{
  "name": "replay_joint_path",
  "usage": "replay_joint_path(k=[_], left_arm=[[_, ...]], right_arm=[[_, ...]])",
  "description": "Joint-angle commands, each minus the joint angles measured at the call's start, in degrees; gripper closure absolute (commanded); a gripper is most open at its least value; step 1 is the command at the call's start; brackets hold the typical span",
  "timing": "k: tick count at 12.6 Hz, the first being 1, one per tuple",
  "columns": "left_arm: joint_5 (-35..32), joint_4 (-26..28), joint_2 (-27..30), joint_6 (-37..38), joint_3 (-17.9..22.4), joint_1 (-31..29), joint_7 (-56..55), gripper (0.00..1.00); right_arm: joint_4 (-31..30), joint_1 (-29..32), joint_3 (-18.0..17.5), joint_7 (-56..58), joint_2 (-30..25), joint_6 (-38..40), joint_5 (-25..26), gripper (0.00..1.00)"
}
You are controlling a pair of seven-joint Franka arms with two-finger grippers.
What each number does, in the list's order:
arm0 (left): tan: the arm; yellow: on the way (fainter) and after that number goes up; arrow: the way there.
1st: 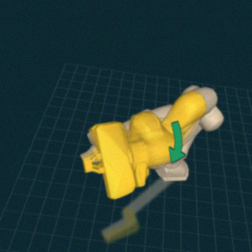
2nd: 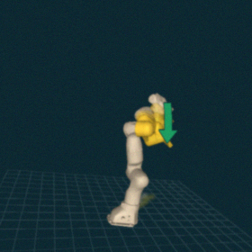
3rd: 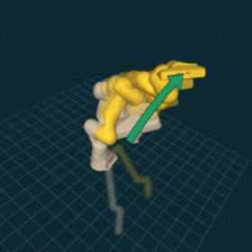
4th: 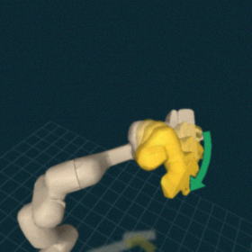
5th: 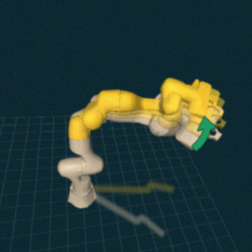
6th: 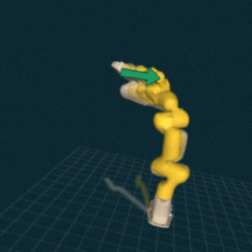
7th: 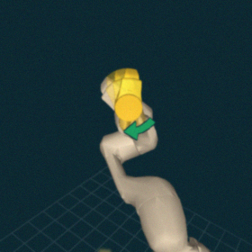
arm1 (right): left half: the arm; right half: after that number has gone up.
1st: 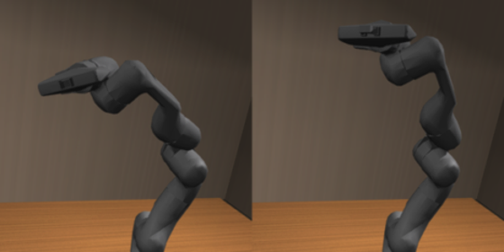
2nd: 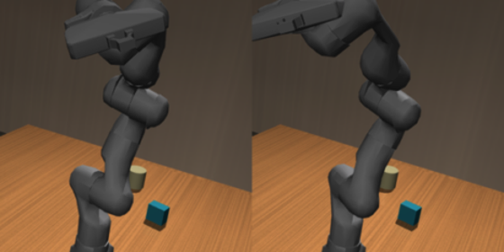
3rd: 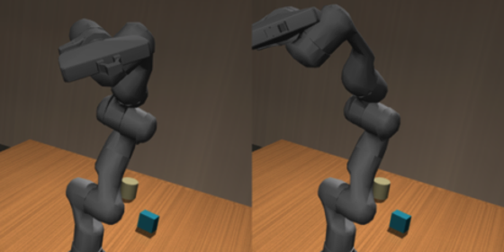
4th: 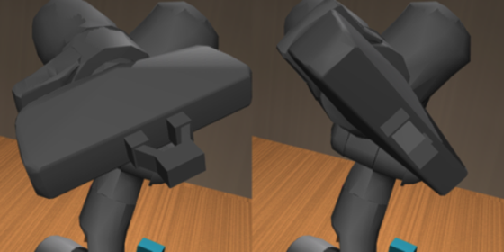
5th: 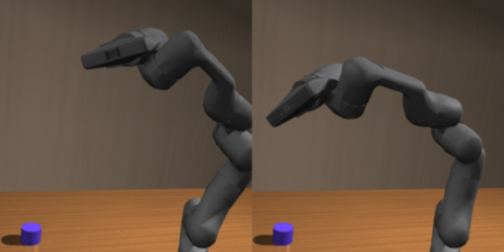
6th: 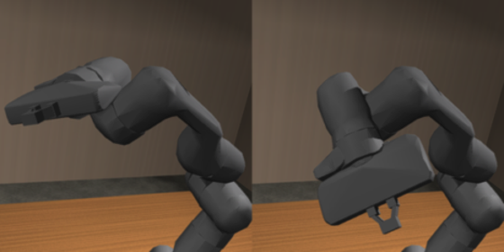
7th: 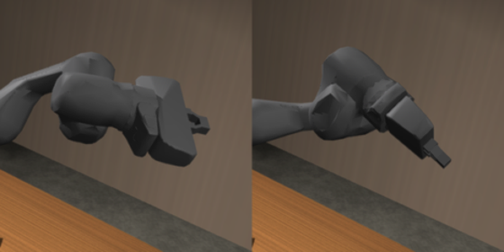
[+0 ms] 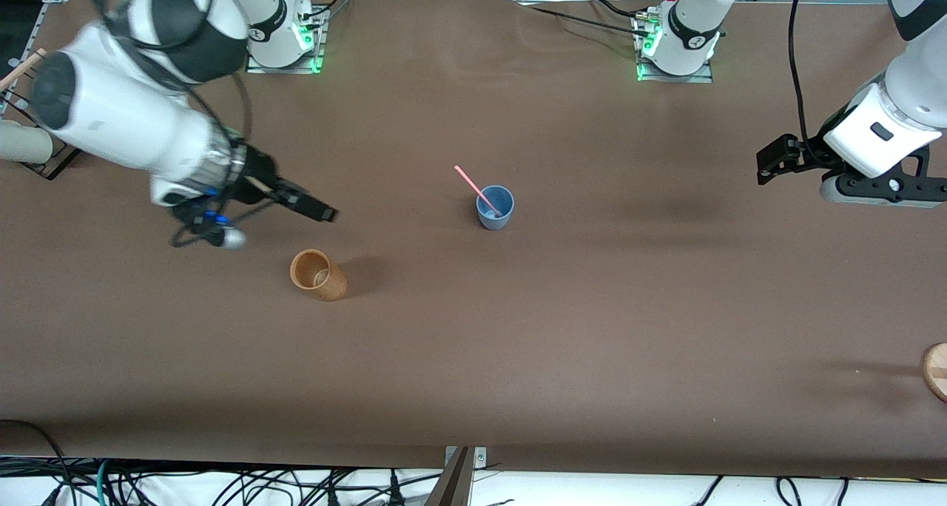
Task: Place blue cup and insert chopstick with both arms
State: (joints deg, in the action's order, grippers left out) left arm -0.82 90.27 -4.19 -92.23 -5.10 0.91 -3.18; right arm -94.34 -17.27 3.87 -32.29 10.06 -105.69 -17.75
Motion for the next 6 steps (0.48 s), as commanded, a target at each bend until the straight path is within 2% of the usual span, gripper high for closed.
replay_joint_path(k=[1,2,4,6], left_arm=[[-1.5,-2.2,-0.9,1.6,0.1,0.4,0.5,0.0],[-1.5,-2.2,-0.9,1.6,0.1,0.4,0.5,0.0],[-1.5,-2.2,-0.9,1.6,0.1,0.4,0.5,0.0],[-1.5,-2.2,-0.9,1.6,0.1,0.4,0.4,0.0]], right_arm=[[-3.3,4.3,-1.1,11.8,-6.3,3.0,10.8,0.0],[-3.3,5.2,-1.1,15.7,-7.8,3.9,14.5,0.0],[-3.1,6.4,-1.1,19.4,-9.9,5.9,18.7,0.0],[-2.6,6.4,-1.1,20.0,-10.8,8.4,20.5,0.0]])
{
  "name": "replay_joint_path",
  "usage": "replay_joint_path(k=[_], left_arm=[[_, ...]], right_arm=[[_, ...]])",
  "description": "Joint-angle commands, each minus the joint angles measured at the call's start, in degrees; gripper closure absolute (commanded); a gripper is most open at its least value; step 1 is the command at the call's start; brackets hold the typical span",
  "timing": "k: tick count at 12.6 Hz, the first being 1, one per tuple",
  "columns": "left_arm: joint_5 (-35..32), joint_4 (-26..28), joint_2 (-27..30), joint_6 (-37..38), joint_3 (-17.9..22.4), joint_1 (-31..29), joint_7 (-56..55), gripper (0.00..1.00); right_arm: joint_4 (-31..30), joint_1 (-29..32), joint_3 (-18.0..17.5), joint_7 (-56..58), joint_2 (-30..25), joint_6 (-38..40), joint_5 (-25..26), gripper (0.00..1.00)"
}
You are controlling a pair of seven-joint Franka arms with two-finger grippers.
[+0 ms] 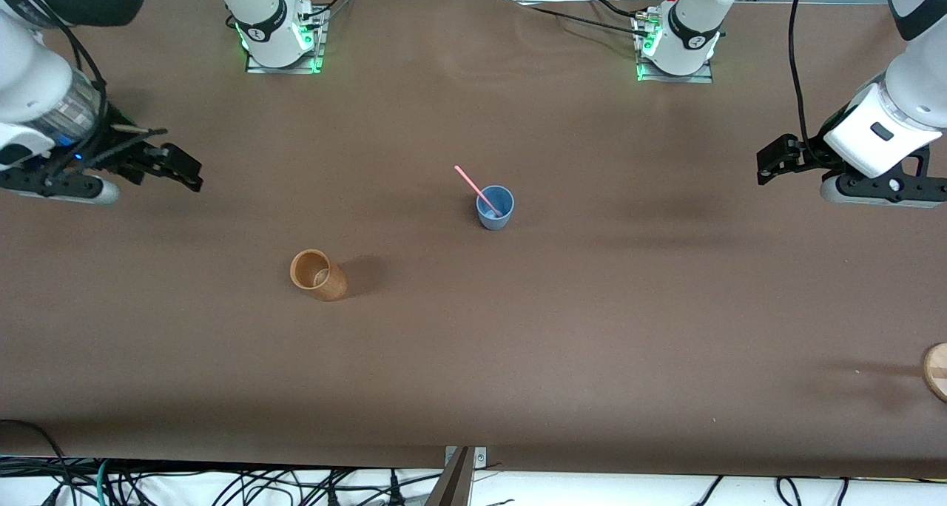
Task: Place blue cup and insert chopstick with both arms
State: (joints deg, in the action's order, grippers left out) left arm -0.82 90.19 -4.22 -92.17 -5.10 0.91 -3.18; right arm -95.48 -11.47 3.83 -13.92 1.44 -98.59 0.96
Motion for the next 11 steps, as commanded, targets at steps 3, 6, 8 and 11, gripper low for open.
replay_joint_path(k=[3,6,8,11], left_arm=[[-1.5,-2.1,-0.9,1.6,0.1,0.4,0.4,0.0],[-1.5,-2.1,-0.9,1.6,0.1,0.4,0.4,0.0],[-1.4,-2.1,-0.9,1.6,0.1,0.4,0.3,0.0],[-1.4,-2.1,-0.9,1.6,0.1,0.5,0.3,0.0]], right_arm=[[-1.5,0.6,-1.1,4.2,-2.6,1.3,1.5,0.0],[-1.4,0.6,-1.7,4.4,-3.5,3.6,0.9,0.0],[-0.9,0.7,-1.9,5.5,-4.2,5.6,0.0,0.0],[-0.9,0.7,-1.9,5.7,-4.9,6.3,-0.1,0.0]])
